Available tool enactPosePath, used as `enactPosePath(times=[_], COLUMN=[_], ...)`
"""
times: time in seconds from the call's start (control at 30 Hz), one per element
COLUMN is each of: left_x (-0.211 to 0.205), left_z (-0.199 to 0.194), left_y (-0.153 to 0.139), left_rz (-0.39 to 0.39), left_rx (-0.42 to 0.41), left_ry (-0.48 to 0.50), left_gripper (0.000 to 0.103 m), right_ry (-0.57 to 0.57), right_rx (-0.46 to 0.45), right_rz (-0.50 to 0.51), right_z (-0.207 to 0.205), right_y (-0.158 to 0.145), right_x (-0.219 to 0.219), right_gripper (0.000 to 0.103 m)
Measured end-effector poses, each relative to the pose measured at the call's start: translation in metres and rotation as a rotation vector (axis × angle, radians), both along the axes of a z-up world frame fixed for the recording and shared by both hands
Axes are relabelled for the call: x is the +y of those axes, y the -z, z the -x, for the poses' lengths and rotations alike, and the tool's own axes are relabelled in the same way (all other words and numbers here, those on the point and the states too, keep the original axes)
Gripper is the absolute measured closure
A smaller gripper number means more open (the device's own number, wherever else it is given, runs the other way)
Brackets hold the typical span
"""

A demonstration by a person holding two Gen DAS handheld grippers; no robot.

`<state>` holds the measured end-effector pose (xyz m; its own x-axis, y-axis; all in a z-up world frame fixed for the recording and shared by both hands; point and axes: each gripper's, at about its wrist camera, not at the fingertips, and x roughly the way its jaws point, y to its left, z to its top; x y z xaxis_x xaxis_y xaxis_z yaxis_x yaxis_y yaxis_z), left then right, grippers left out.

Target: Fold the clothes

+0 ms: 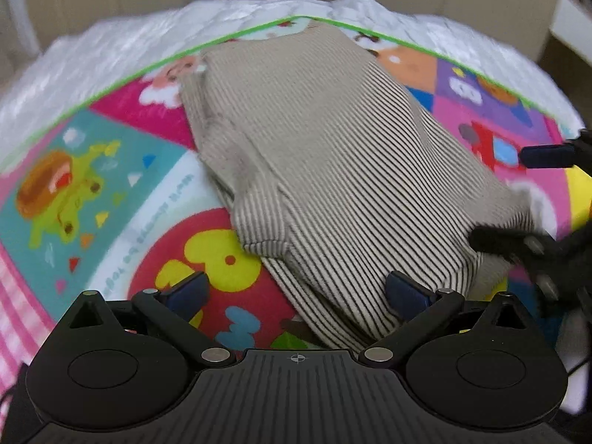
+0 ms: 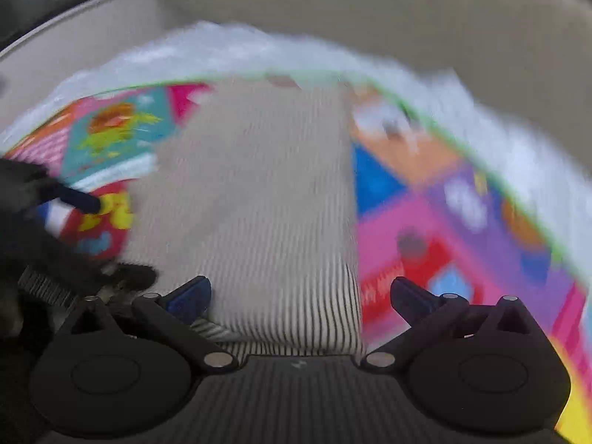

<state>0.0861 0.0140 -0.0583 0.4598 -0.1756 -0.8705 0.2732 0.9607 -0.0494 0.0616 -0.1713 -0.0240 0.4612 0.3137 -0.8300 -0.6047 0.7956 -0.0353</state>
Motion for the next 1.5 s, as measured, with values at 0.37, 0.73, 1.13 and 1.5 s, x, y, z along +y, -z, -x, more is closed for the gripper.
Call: enactPosePath(times=[0.37, 0.73, 1.13, 1.5], left_x=[0.048, 0.036, 0.0, -0.025], left_z=[-0.014, 0.001, 0.031, 0.028], left_y=[-0.007, -0.026, -0.039, -0.017], left_rz=[0.201, 0.187, 0.174, -0.106], left_rx=[-0.006, -0.135, -0.174, -0.183], left_ry=[-0.233, -0.098, 0.265, 0.34], left_gripper=[0.0, 0.0, 0.0, 0.0], right_ry=[-0.521, -0.132, 0.084, 0.017], right_rx=[-0.121, 0.064, 0.317, 0.243], right_rz=[0.185, -0.062, -0.272, -0.189], right_z=[0.039, -0.038, -0.078, -0.067], right_y=[0.012, 0.015, 0.024, 0.021], right_x=[0.046, 0.012, -0.02, -0.007], right_gripper=[0.0, 0.009, 0.009, 0.006])
